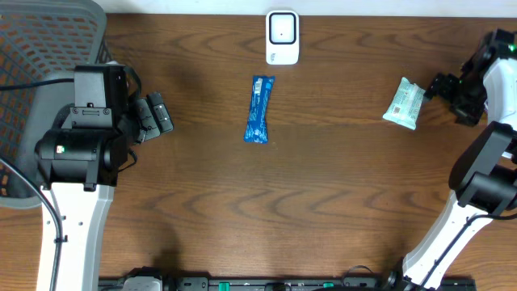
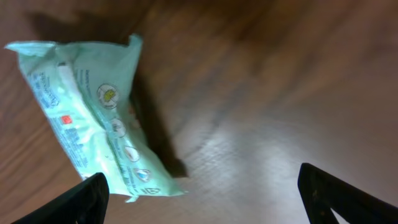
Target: Scan the item barcode
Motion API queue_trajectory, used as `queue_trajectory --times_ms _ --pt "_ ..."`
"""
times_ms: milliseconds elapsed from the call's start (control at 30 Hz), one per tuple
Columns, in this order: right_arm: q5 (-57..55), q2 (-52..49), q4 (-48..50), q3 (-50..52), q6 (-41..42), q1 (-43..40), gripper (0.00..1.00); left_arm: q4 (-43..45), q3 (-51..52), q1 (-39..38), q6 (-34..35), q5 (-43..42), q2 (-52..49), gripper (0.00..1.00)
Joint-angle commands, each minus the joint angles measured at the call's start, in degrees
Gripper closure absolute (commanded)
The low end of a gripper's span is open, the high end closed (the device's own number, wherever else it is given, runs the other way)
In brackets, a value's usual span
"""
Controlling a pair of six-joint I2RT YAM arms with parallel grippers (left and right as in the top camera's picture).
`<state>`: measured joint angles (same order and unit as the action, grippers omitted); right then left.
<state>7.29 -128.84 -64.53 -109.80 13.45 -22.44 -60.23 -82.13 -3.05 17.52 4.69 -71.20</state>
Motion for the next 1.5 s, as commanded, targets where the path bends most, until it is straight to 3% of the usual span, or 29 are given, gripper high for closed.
queue_trajectory --times_ms 0,133,533,600,667,733,1067,1267,1433,1467 --pt "14.62 1.75 4.46 3.76 -5.18 -1.20 0.08 -0.22 -0.61 0.20 -0.76 0.50 -0.17 0.02" --pt "23.98 1.75 9.07 6.08 -9.25 -1.68 0.10 -0.22 -0.61 0.20 -0.76 0.50 -0.17 0.02" --pt "17.22 1.70 21.07 17.27 -5.38 -1.64 0.24 -0.22 -0.61 0.20 -0.76 0.50 -0.17 0.02" --pt "17.22 1.70 22.45 18.34 -5.55 -1.64 0.38 -0.20 -0.61 0.20 -0.76 0.50 -0.17 0.02" --pt "17.22 1.70 23.26 18.40 -5.84 -1.57 0.65 -0.20 -0.61 0.20 -0.76 0.50 -0.17 0.02" --pt "17.46 1.79 23.15 17.86 -5.81 -1.33 0.99 -0.22 -0.61 0.20 -0.76 0.48 -0.17 0.02" --pt "13.33 7.76 18.18 10.69 -7.10 3.52 0.99 -0.20 -0.61 0.20 -0.76 0.50 -0.17 0.02" --pt "-13.40 15.45 17.20 10.67 -6.69 14.62 0.99 -0.22 -0.61 0.20 -0.76 0.50 -0.17 0.02" --pt "-33.18 15.23 15.74 11.21 -5.90 24.24 0.99 -0.22 -0.61 0.20 -0.76 0.48 -0.17 0.02" --pt "-35.10 14.84 15.69 11.54 -3.56 25.05 0.95 -0.22 -0.61 0.20 -0.76 0.50 -0.17 0.02"
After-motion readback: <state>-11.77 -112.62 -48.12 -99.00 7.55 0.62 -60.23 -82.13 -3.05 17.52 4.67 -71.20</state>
